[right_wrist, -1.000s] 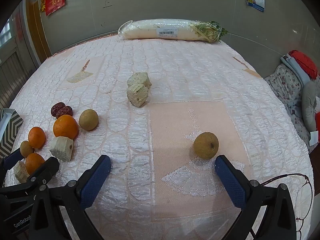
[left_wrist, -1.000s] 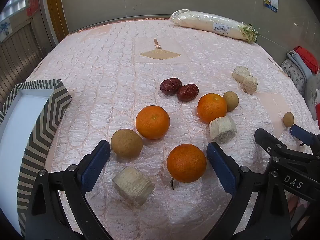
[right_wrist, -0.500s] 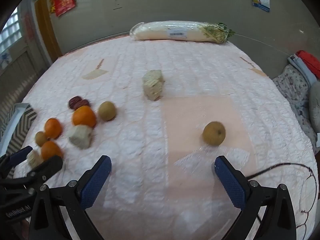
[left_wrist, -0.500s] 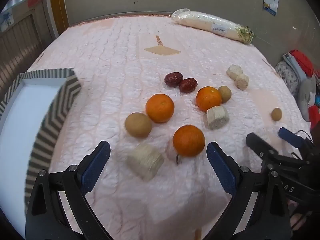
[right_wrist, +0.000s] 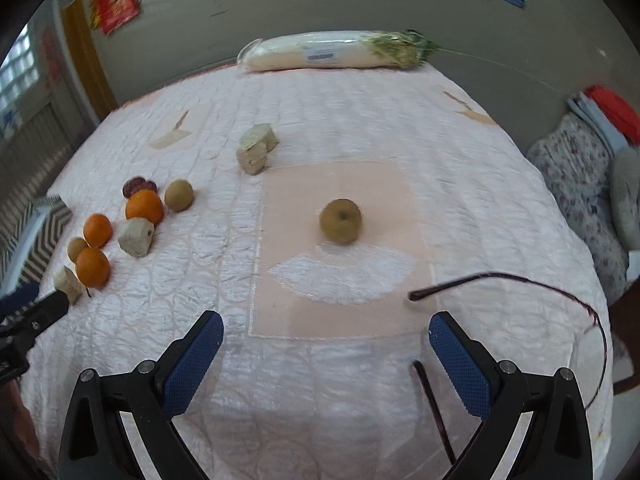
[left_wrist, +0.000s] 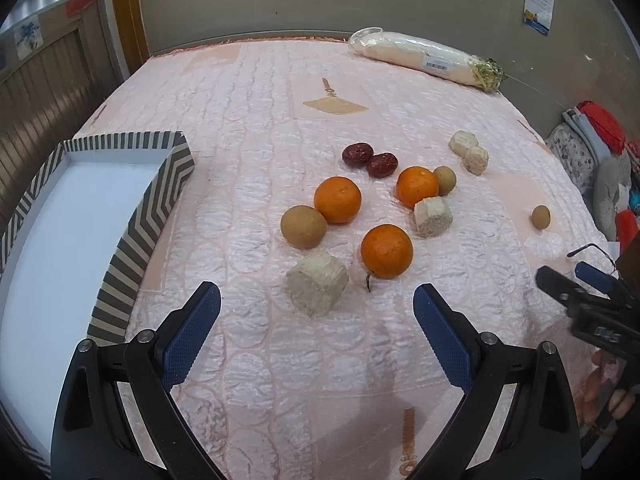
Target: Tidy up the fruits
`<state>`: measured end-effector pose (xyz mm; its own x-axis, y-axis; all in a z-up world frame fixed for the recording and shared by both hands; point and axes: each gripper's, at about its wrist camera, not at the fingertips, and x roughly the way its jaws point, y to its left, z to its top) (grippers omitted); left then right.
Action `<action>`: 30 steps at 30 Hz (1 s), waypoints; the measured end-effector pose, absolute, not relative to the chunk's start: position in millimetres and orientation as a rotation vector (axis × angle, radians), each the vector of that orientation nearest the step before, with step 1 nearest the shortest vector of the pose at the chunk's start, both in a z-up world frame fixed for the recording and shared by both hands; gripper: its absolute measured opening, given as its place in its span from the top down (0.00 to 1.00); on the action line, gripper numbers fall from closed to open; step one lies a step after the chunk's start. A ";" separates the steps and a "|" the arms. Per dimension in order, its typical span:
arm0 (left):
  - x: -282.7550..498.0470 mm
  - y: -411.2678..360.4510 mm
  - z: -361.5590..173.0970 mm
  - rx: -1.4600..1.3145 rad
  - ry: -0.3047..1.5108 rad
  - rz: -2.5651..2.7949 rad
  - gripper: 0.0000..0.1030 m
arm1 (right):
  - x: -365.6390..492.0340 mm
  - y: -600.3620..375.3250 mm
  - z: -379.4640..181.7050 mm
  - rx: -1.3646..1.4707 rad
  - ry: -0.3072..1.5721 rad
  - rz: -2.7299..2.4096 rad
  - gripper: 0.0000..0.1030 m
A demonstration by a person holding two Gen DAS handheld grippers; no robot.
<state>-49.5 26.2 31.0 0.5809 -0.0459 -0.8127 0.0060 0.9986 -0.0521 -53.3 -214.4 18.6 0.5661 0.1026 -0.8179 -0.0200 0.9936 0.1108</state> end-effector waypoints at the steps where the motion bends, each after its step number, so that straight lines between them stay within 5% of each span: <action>1: -48.2 26.7 30.9 -0.045 0.950 -0.029 0.05 | -55.8 -215.0 21.9 0.124 0.957 0.097 0.00; 30: -55.1 35.6 38.1 -0.058 0.860 -0.016 0.05 | -78.3 -136.7 60.2 -0.017 0.711 0.285 0.00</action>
<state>-55.1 35.6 38.1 0.6527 -0.0375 -0.7567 -0.0093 0.9983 -0.0575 -78.3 -136.7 60.1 0.7208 0.2523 -0.6456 -0.2635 0.9612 0.0814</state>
